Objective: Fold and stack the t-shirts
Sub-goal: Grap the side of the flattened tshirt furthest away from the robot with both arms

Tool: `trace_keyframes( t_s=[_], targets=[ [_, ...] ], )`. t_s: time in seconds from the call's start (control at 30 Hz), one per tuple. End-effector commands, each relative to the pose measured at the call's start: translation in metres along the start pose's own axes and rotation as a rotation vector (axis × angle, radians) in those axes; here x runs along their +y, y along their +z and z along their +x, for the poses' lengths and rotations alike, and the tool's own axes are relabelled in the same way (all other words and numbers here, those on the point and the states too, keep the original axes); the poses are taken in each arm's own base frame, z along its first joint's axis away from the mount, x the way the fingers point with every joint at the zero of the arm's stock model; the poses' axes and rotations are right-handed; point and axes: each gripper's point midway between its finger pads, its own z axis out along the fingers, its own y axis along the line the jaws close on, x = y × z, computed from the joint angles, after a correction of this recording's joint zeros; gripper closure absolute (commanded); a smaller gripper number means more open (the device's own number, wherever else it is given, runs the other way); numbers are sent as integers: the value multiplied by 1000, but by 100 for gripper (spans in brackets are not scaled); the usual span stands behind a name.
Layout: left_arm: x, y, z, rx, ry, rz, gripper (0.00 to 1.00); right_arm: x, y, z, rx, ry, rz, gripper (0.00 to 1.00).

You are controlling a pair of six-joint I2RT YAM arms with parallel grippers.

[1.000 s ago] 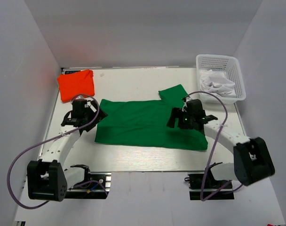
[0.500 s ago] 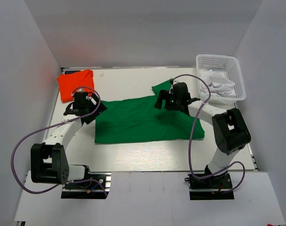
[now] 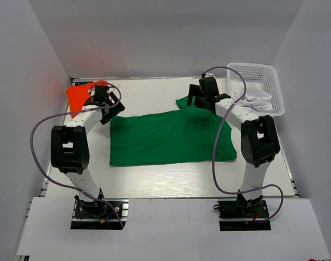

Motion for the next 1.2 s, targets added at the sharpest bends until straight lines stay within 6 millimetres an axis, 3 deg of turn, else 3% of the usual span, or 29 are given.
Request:
trace_keyframes(
  t_s=[0.0, 0.03, 0.1, 0.17, 0.2, 0.23, 0.27, 0.3, 0.33, 0.43, 0.47, 0.53, 0.57, 0.63, 0.67, 0.7, 0.73, 0.87, 0.93, 1.07, 1.17],
  targets=[
    [6, 11, -17, -29, 23, -75, 6, -16, 6, -36, -59, -47, 64, 10],
    [1, 14, -23, -36, 22, -70, 8, -23, 18, -27, -25, -52, 86, 10],
    [3, 23, -21, -25, 25, -90, 12, -31, 25, -42, -50, -63, 118, 10],
    [2, 37, -21, -11, 27, -100, 15, -37, 43, -37, -14, -51, 135, 10],
    [5, 41, -16, 9, 30, -116, 18, -43, 53, -44, -19, -52, 135, 10],
    [1, 44, -22, 1, 29, -110, 24, -39, 55, -56, -41, -64, 113, 10],
    [6, 52, -14, 31, 34, -132, 29, -42, 64, -62, -44, -62, 112, 10],
    [5, 55, -15, 36, 35, -136, 32, -41, 77, -55, -23, -71, 99, 10],
    [12, 60, -5, 67, 40, -160, 39, -41, 85, -71, -60, -88, 97, 10],
    [17, 64, 1, 89, 54, -175, 52, -47, 105, -74, -71, -122, 104, 10],
    [20, 64, 5, 97, 55, -182, 62, -47, 117, -75, -81, -119, 111, 10],
    [27, 68, 15, 120, 59, -199, 67, -41, 125, -90, -144, -116, 91, 10],
    [31, 68, 21, 132, 61, -208, 78, -40, 137, -89, -163, -117, 84, 10],
    [36, 68, 26, 148, 73, -219, 91, -35, 150, -86, -172, -118, 56, 10],
    [39, 67, 26, 148, 75, -234, 100, -29, 152, -93, -185, -130, 42, 10],
    [39, 67, 26, 148, 75, -234, 100, -24, 152, -109, -221, -134, 34, 10],
    [39, 67, 26, 148, 75, -234, 100, -27, 171, -86, -175, -145, 35, 10],
    [40, 66, 28, 155, 77, -239, 100, -33, 180, -78, -157, -163, 71, 10],
    [37, 63, 21, 135, 75, -236, 100, -36, 171, -85, -173, -165, 76, 16],
    [36, 58, 16, 121, 75, -239, 100, -48, 162, -65, -104, -189, 120, 40],
    [36, 56, 15, 114, 84, -232, 100, -38, 161, -43, -37, -237, 50, 64]
  ],
)
